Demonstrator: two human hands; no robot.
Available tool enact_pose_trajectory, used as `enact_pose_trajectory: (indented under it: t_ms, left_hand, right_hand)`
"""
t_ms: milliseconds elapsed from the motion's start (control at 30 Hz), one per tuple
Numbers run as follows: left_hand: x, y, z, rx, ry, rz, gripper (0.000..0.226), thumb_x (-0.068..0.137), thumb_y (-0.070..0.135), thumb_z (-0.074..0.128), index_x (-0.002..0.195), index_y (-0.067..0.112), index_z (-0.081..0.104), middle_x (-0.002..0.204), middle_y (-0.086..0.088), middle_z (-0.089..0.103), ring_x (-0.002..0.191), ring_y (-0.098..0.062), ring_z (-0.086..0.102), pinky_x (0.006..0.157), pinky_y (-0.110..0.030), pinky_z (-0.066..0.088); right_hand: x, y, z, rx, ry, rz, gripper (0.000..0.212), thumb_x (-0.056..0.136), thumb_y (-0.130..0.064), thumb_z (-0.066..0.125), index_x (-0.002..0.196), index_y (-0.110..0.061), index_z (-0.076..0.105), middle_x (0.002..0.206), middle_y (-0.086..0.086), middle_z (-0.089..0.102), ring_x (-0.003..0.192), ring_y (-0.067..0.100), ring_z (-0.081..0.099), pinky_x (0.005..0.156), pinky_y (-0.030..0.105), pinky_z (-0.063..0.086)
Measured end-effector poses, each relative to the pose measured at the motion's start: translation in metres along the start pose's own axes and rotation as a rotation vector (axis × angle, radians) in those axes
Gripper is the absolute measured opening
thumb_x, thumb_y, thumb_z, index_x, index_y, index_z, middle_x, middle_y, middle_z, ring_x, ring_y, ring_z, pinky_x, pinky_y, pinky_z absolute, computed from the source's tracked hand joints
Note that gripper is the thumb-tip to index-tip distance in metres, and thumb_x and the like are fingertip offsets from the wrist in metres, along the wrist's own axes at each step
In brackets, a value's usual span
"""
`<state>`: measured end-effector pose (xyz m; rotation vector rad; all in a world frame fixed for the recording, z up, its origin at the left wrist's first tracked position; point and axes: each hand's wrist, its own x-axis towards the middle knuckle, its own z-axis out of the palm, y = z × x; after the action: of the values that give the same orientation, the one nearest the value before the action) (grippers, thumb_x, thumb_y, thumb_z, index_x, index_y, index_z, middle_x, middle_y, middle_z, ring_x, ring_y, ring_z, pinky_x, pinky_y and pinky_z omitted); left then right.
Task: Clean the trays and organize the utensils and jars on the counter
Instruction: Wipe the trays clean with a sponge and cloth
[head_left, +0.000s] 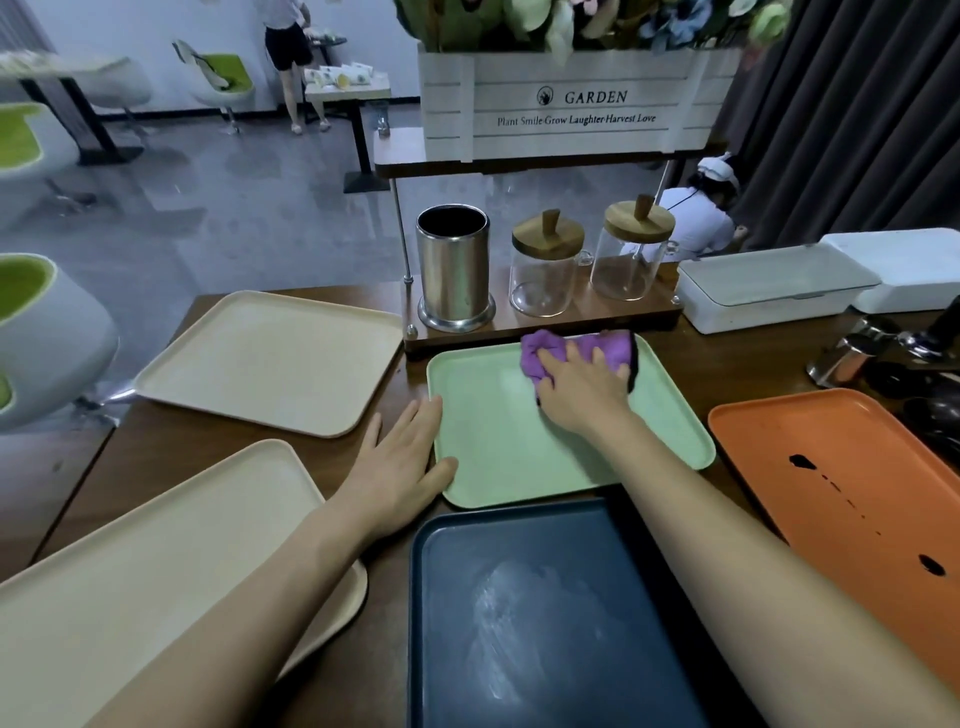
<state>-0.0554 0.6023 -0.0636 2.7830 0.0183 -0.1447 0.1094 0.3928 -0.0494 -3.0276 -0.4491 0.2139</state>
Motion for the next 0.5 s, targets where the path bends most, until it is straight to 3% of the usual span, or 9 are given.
enact_pose_trajectory:
  t_ms: [100,200,300,500]
  left_hand:
    - [0.003,-0.003,0.004,-0.005,0.000,0.006,0.078,0.105,0.054,0.030,0.163,0.020,-0.009,0.172,0.003,-0.004,0.157,-0.011,-0.006,0.126,-0.047,-0.008]
    - [0.004,-0.005,0.010,-0.001,0.028,-0.005,0.089,0.093,0.074,0.006,0.163,0.022,-0.009,0.172,0.003,-0.003,0.157,-0.010,-0.006,0.126,-0.045,-0.007]
    - [0.001,-0.006,0.013,-0.032,0.047,-0.017,0.104,0.078,0.085,-0.017,0.163,0.026,-0.008,0.172,0.006,-0.003,0.157,-0.008,-0.006,0.126,-0.043,-0.007]
    - [0.018,0.016,0.010,-0.044,0.126,-0.179,0.063,0.109,0.047,0.012,0.165,0.019,0.004,0.172,0.000,0.003,0.158,-0.013,0.001,0.125,-0.047,-0.001]
  right_hand:
    - [-0.020,-0.048,0.003,0.054,-0.043,-0.153,0.052,0.101,-0.036,0.031,0.152,-0.044,0.025,0.167,0.001,0.012,0.151,0.039,0.008,0.114,0.071,0.005]
    - [-0.048,-0.077,0.005,0.090,-0.092,-0.367,0.054,0.103,-0.033,0.034,0.155,-0.043,0.025,0.168,-0.004,0.009,0.154,0.030,0.003,0.119,0.062,-0.001]
    - [-0.069,-0.062,0.006,0.128,-0.124,-0.430,0.052,0.104,-0.033,0.034,0.155,-0.040,0.027,0.168,-0.009,0.007,0.155,0.024,0.002,0.122,0.054,-0.003]
    - [-0.092,-0.042,0.008,0.121,-0.154,-0.442,0.050,0.106,-0.038,0.033,0.155,-0.046,0.024,0.168,-0.011,0.005,0.155,0.021,-0.001,0.121,0.051,-0.006]
